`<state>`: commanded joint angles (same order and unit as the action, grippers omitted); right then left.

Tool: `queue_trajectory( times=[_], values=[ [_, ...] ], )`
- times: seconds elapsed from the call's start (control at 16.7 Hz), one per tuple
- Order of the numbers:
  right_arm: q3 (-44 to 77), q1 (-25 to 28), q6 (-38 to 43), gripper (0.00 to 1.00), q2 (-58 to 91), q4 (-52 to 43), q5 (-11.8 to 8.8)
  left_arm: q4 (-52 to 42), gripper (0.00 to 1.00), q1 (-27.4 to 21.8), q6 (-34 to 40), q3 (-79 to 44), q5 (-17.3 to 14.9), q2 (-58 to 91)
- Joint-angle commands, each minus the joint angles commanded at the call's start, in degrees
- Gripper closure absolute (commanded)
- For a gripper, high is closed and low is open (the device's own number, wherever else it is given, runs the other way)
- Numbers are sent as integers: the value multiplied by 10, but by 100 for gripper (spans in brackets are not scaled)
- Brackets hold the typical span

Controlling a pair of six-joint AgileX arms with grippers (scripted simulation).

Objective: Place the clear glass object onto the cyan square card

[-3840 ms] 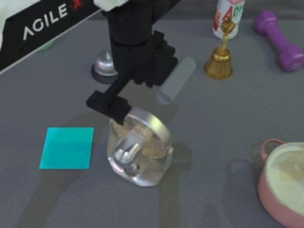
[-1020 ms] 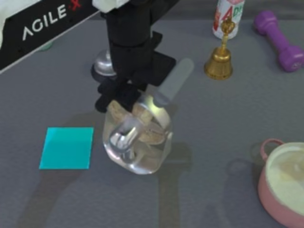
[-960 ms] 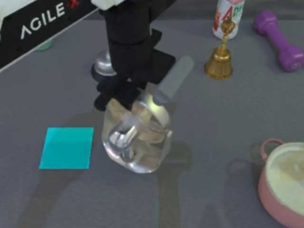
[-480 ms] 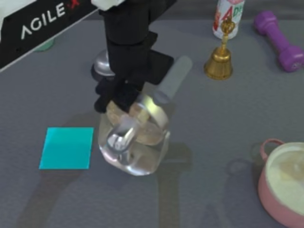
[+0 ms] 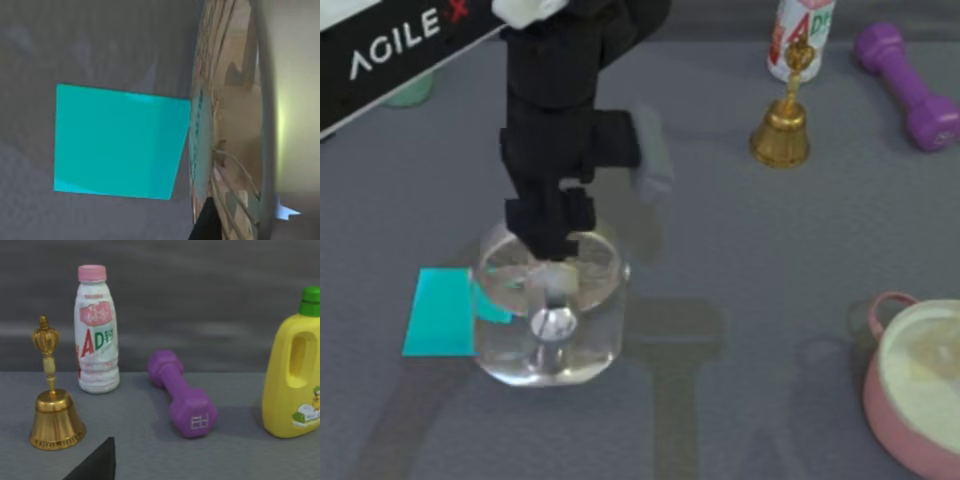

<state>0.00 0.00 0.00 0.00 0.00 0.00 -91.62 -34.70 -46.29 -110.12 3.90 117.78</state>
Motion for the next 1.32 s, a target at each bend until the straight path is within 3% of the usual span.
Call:
queue_trajectory(
  times=[0.42,0.9,1.14,1.32],
  values=[
    [0,0,0,0,0,0,0,-8,100,48,555,41,16,-41],
    [0,0,0,0,0,0,0,49,100,115,1191,116,-3,-113],
    [0,0,0,0,0,0,0,83,100,145,1409,154,-22,-141],
    [0,0,0,0,0,0,0,102,100,161,1508,174,-33,-152]
  ],
)
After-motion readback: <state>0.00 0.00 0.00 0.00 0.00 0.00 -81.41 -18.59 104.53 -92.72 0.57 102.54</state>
